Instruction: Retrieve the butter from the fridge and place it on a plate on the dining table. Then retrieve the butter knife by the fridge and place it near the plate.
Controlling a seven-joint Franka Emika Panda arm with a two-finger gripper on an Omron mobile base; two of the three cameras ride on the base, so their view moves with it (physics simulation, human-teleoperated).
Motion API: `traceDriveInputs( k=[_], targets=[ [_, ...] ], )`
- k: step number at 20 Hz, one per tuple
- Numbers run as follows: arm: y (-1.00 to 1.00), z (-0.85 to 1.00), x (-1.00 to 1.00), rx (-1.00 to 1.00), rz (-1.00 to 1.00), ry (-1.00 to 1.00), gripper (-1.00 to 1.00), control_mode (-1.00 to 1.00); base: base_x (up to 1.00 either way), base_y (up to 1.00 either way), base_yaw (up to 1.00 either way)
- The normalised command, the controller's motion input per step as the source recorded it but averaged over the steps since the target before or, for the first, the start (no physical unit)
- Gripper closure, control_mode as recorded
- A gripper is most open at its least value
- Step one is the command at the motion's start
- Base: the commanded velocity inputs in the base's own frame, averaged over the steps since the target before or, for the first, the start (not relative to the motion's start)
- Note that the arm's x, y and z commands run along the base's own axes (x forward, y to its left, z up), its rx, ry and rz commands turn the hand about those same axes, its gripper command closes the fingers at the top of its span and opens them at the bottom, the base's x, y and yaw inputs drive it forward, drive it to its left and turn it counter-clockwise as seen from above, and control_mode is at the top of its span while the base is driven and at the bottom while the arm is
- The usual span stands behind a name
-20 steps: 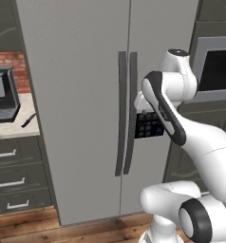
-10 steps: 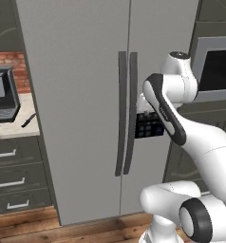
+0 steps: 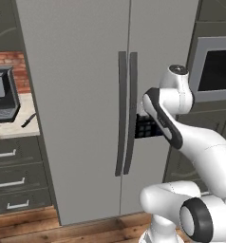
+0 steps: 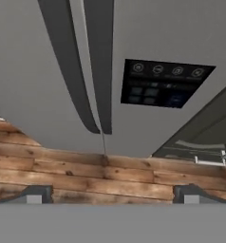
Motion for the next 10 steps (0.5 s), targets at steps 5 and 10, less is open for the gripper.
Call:
traceDriveInputs(
  k=[5,10],
  targets=[
    [0.12,0.0,0.51,0.02,0.0,-0.08,-1.0,-1.0,0.0,0.0,0.0],
    [0.06,0.0,0.68,0.0,0.0,-0.01,-1.0,-1.0,0.0,0.0,0.0]
  ],
)
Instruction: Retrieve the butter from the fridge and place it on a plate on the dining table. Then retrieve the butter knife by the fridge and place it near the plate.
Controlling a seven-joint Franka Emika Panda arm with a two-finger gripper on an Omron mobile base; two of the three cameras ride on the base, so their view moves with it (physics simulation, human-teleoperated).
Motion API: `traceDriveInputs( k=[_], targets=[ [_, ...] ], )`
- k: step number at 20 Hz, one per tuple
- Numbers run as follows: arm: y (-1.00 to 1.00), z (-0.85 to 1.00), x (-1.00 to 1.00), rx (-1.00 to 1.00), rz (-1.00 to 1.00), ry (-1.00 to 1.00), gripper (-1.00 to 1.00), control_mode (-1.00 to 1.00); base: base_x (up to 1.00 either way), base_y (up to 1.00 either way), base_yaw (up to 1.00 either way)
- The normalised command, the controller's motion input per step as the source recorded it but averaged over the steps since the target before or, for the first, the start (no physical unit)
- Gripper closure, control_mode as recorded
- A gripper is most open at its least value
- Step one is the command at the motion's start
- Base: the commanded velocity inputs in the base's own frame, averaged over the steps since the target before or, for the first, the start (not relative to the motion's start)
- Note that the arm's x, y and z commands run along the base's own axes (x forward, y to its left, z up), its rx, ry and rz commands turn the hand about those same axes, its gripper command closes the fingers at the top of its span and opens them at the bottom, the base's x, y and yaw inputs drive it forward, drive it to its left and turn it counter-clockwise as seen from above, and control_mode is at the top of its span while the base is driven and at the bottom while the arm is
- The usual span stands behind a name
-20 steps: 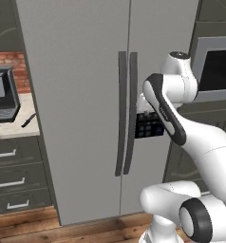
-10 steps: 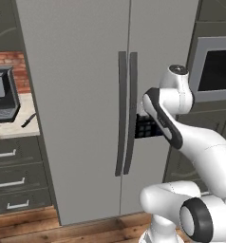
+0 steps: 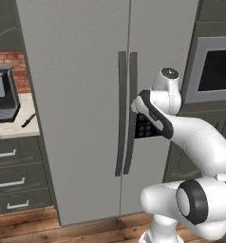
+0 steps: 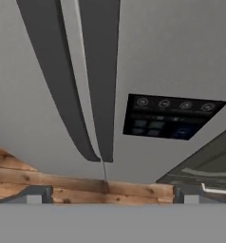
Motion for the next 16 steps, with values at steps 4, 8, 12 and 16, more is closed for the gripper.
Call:
traceDriveInputs(
  k=[4,8,12,16],
  targets=[
    [0.2,0.0,0.65,0.04,0.03,-0.03,-1.0,-1.0,0.0,0.0,0.0],
    [0.14,0.0,0.6,0.04,0.02,-0.08,-1.0,-1.0,0.0,0.0,0.0],
    [0.0,-0.07,0.53,0.0,0.01,-0.1,-1.0,-1.0,0.0,0.0,0.0],
    [0.0,-0.05,0.44,0.0,0.0,-0.09,-1.0,-1.0,0.0,0.0,0.0]
  ],
)
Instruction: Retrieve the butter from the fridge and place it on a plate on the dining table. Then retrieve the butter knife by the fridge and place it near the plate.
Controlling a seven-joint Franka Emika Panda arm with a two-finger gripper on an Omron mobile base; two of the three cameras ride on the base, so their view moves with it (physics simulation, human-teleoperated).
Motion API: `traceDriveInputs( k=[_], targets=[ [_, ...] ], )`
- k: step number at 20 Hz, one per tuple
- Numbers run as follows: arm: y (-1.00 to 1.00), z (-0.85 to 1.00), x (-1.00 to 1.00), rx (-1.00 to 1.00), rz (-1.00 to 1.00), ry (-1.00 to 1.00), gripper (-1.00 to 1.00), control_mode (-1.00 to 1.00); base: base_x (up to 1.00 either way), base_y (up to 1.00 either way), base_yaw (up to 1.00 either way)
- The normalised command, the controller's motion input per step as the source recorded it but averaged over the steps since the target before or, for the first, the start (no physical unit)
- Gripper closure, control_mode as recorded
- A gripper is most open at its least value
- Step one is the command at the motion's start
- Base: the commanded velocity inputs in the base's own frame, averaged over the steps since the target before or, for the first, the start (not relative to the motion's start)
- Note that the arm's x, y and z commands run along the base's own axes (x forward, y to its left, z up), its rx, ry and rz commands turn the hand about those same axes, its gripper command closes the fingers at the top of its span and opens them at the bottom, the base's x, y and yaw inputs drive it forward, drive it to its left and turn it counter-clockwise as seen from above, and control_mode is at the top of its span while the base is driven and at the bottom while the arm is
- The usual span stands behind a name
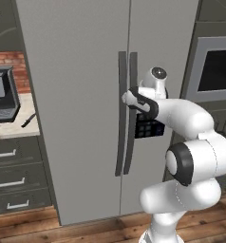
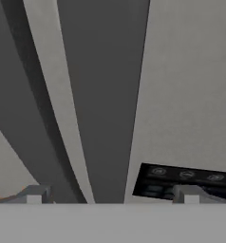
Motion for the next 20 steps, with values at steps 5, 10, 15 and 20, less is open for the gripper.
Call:
traceDriveInputs(
  k=[5,10,15,20],
  targets=[
    [0.0,-0.01,0.43,0.0,0.0,-0.12,-1.0,-1.0,0.0,0.0,0.0],
    [0.0,-0.08,0.41,0.0,0.0,-0.12,-1.0,-1.0,0.0,0.0,0.0],
    [0.0,0.0,0.4,0.03,0.04,-0.1,-1.0,-1.0,0.0,0.0,0.0],
    [0.0,-0.06,0.46,0.07,0.07,-0.06,1.0,-1.0,0.0,0.0,0.0]
  ],
)
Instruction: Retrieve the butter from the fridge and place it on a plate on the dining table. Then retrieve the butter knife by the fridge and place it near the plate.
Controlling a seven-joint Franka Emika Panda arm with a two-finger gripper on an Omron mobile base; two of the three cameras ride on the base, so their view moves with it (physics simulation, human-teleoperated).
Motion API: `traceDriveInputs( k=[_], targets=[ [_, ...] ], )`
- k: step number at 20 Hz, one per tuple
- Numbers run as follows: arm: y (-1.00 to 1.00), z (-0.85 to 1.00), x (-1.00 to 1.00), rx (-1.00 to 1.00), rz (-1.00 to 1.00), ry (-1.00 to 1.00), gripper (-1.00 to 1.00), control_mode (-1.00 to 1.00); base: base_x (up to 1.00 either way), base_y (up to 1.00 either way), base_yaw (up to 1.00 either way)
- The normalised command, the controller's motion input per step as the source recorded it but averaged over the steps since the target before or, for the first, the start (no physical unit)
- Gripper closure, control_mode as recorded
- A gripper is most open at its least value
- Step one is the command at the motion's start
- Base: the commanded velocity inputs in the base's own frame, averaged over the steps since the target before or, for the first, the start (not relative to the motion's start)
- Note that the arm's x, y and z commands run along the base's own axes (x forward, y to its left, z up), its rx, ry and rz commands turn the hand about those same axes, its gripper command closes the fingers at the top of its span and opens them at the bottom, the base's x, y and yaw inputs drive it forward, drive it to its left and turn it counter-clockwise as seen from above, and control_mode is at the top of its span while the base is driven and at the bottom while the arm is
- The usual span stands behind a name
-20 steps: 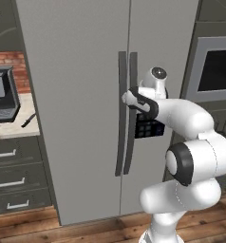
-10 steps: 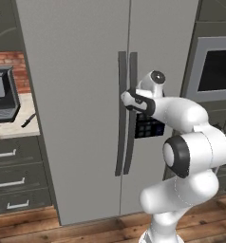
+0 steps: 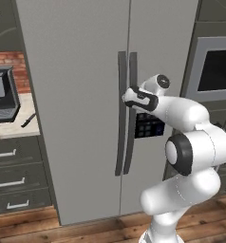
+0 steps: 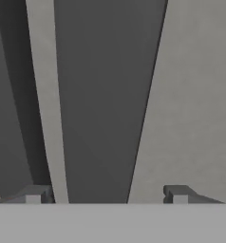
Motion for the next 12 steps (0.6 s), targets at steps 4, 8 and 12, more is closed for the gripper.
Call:
traceDriveInputs(
  k=[4,8,12],
  targets=[
    [0.0,-0.16,0.44,0.08,0.1,0.0,1.0,-1.0,0.0,0.0,0.0],
    [0.0,-0.02,0.15,0.03,0.03,0.0,1.0,-1.0,0.0,0.0,0.0],
    [0.0,0.05,-0.17,-0.02,0.0,0.02,1.0,-1.0,0.0,0.0,0.0]
  ],
)
